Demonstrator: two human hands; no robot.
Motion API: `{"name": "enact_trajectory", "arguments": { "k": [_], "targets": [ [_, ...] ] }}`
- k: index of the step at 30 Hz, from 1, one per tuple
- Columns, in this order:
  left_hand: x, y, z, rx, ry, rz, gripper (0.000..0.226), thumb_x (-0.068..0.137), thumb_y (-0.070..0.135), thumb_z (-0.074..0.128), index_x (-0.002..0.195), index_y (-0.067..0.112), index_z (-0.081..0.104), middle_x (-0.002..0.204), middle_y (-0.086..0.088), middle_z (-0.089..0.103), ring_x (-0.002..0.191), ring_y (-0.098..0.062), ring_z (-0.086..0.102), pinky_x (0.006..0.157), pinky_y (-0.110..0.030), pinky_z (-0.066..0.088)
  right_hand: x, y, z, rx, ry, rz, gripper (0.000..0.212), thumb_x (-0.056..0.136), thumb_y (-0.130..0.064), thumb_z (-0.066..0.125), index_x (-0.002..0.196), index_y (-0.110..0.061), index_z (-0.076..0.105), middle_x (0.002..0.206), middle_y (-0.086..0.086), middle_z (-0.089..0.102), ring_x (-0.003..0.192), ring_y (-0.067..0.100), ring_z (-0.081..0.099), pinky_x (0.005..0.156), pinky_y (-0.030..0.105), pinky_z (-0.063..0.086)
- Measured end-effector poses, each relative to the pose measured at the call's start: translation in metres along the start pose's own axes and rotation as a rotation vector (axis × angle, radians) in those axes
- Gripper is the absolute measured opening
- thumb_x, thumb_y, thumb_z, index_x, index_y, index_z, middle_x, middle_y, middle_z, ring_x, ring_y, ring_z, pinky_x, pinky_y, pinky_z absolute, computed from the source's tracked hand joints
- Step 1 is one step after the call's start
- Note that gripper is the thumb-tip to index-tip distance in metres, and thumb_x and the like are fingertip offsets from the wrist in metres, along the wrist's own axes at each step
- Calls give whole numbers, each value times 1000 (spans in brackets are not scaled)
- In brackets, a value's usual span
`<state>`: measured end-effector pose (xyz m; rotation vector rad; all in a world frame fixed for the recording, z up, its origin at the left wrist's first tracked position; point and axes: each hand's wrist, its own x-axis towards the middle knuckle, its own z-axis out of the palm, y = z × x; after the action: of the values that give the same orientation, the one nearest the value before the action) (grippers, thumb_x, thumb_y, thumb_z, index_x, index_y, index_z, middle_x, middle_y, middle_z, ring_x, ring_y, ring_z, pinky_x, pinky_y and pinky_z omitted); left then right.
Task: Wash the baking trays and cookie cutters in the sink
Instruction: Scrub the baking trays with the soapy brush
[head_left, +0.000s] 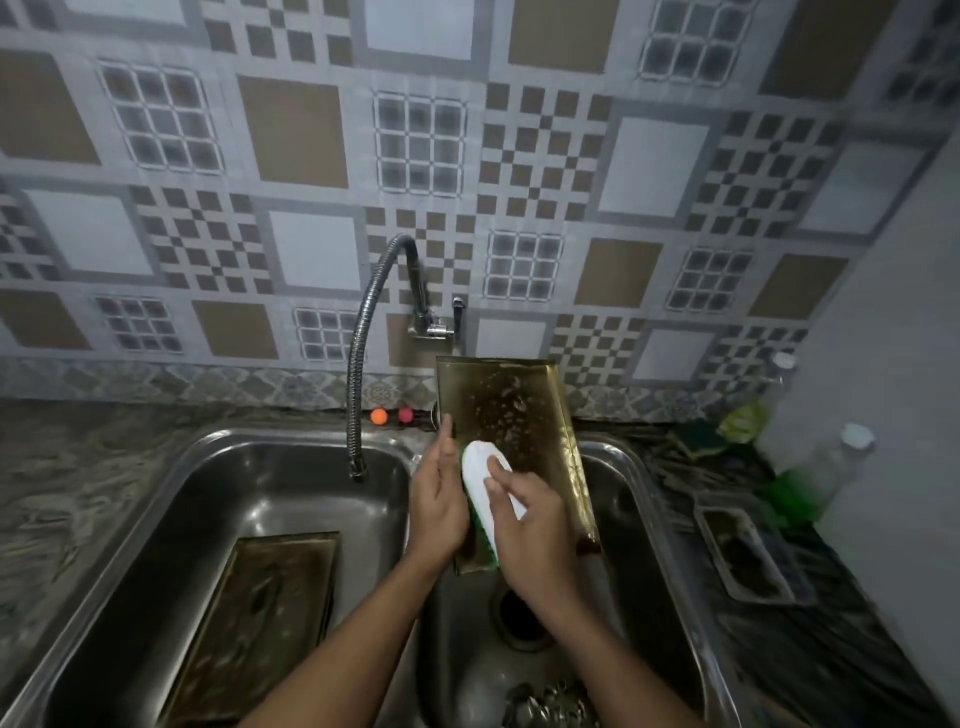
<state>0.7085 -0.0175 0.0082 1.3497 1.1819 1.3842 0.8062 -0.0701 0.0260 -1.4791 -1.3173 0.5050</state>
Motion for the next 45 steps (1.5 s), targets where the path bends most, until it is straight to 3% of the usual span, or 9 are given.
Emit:
{"name": "enact_trajectory", "arguments": {
  "k": [3, 8, 12, 14, 17, 24, 30, 42, 45],
  "targets": [
    [-2, -7, -6, 22, 4, 36, 59, 99, 57, 30, 149, 26, 36, 130, 2, 63, 124, -8, 56, 106, -25, 43, -3, 19, -18, -50, 54, 14, 24, 94, -17, 62, 117, -17, 70, 108, -11, 69, 102, -6, 61, 87, 17, 51],
    [-5, 3, 8, 2, -42, 22, 48, 104, 36, 29, 148, 18, 35, 132, 16, 52, 119, 18, 47, 97, -3, 35, 13, 8, -17, 7, 134, 65, 25, 94, -17, 62, 118, -17, 70, 112, -13, 67, 101, -11, 58, 87, 11, 49],
    [0, 6, 11, -30, 42, 0, 56, 97, 46, 28, 147, 25, 41, 119, -17, 66, 105, -27, 64, 89, -42, 50, -8, 0, 3, 89, 86, -3, 23, 92, -12, 64, 113, -15, 72, 99, -8, 70, 96, -2, 64, 84, 15, 50],
    [1, 7, 7, 7, 47, 8, 56, 97, 44, 29, 148, 22, 40, 126, -17, 64, 117, -34, 58, 95, -39, 50, -16, 7, -7, 97, 96, -7, 25, 90, -5, 65, 113, -14, 72, 97, -6, 70, 94, -2, 64, 80, 10, 48],
    [-2, 5, 2, -12, 24, -3, 58, 96, 39, 40, 148, 13, 39, 146, 5, 45, 133, 2, 42, 100, -2, 33, -10, 28, -35, 70, 160, 38, 30, 90, -5, 65, 114, -22, 67, 102, -3, 71, 93, -1, 64, 74, 5, 47],
    [-2, -4, 4, 127, -98, 3, 71, 90, 3, 64, 151, 21, 33, 134, 28, 40, 116, 30, 37, 94, 4, 31, 30, 20, -63, 66, 209, 75, 26, 92, -17, 64, 118, -17, 69, 111, -12, 67, 104, 1, 61, 78, 1, 44],
    [-8, -14, 6, 282, -151, 171, 49, 81, 4, 67, 125, 22, 58, 124, 9, 60, 121, -5, 53, 108, -30, 43, 73, -8, -30, -100, -35, -34, 31, 95, -23, 60, 125, -16, 65, 121, -7, 65, 109, 4, 58, 80, -1, 36],
    [-3, -19, -1, 183, -137, 144, 42, 79, 4, 69, 111, 31, 66, 115, 8, 64, 113, -10, 60, 102, -32, 48, 104, 19, -54, -124, 189, 148, 29, 97, -19, 57, 123, -9, 65, 128, 6, 64, 116, 22, 60, 86, 19, 41],
    [-1, -19, 5, 191, -149, 153, 44, 77, 6, 68, 111, 35, 64, 114, 10, 64, 113, -10, 61, 101, -34, 49, 97, 11, -37, -79, 157, 158, 28, 96, -20, 58, 123, -13, 65, 126, 3, 65, 107, 14, 60, 70, 4, 40]
  ]
}}
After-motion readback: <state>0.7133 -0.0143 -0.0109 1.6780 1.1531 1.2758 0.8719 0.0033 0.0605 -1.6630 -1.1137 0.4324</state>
